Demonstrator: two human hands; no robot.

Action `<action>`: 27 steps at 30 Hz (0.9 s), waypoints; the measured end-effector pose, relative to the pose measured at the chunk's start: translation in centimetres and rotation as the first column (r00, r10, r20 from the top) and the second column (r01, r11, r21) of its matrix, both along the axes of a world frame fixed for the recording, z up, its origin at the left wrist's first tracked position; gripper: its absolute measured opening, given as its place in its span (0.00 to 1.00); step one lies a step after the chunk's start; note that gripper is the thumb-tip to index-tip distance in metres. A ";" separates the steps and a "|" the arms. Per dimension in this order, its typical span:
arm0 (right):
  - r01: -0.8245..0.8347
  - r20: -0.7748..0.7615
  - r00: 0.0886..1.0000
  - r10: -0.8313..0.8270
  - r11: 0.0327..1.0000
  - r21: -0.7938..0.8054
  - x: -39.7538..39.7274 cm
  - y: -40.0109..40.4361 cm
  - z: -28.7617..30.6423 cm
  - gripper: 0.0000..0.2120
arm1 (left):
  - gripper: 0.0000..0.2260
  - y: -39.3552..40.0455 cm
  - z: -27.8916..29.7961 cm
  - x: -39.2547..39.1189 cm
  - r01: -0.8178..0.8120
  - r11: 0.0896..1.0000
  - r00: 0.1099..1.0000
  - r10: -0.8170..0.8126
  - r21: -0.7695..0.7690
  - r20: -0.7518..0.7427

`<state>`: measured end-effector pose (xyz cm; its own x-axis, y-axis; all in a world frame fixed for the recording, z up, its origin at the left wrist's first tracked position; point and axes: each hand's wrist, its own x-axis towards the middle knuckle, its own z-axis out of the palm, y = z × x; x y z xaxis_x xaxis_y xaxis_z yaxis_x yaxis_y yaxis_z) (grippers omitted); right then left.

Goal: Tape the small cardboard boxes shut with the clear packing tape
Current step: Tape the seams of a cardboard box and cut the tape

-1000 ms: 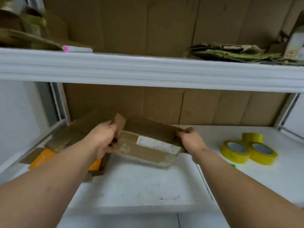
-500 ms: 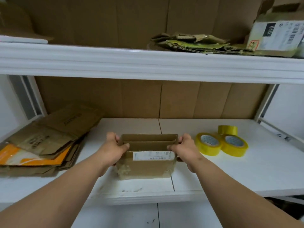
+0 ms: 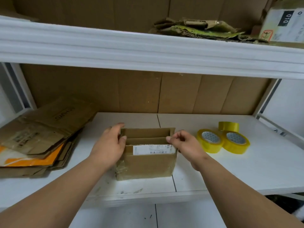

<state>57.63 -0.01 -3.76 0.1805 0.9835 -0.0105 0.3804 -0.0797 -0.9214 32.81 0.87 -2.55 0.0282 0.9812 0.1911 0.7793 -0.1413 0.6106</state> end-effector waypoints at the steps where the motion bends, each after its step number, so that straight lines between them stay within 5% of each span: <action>1: -0.007 0.017 1.000 0.007 1.000 -0.001 0.0 -0.1 0.0 0.12 | 0.14 0.1 -0.2 -0.2 0.042 0.999 0.999 -0.041 0.024 -0.029; 3: -0.005 0.045 0.999 0.004 1.000 0.009 -0.1 -0.2 0.0 0.12 | 0.09 0.2 -0.5 -0.7 0.142 0.989 0.985 -0.138 0.033 -0.103; 6: 0.009 0.074 0.997 -0.012 0.999 0.035 -0.6 -0.9 0.5 0.18 | 0.18 0.3 -0.5 -1.1 0.253 0.965 0.955 -0.261 -0.069 -0.143; 11: 0.008 0.112 0.994 -0.013 0.999 0.042 -0.2 -1.5 0.3 0.27 | 0.14 0.5 0.8 -1.7 0.357 0.867 0.933 -0.317 -0.347 0.168; 15: -0.072 0.030 0.997 0.072 0.997 -0.003 1.1 -1.0 -0.4 0.16 | 0.22 1.1 1.0 -2.5 0.347 0.887 0.918 -0.255 -0.306 0.303; 18: -0.073 -0.009 0.997 0.073 0.997 -0.020 1.9 -0.4 -0.9 0.16 | 0.35 1.2 0.8 -2.2 0.226 0.956 0.956 -0.180 -0.185 0.233; 20: -0.083 -0.037 0.996 0.083 0.997 0.004 2.2 -0.1 -1.0 0.25 | 0.38 1.4 0.7 -1.5 0.182 0.967 0.977 -0.156 -0.180 0.149; 23: -0.158 0.005 0.987 0.158 0.987 0.010 2.6 0.4 -0.9 0.38 | 0.34 1.6 0.5 -0.4 0.169 0.962 0.983 -0.179 -0.213 -0.027; 27: -0.177 0.153 0.973 0.170 0.984 0.031 3.2 1.2 -1.5 0.27 | 0.19 1.7 -0.2 -0.5 0.134 0.985 0.979 -0.148 -0.105 -0.141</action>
<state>60.87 1.22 -5.22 0.0032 0.9989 0.0477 0.5181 0.0391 -0.8544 32.27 2.62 -2.79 0.1886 0.9787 0.0806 0.8385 -0.2032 0.5056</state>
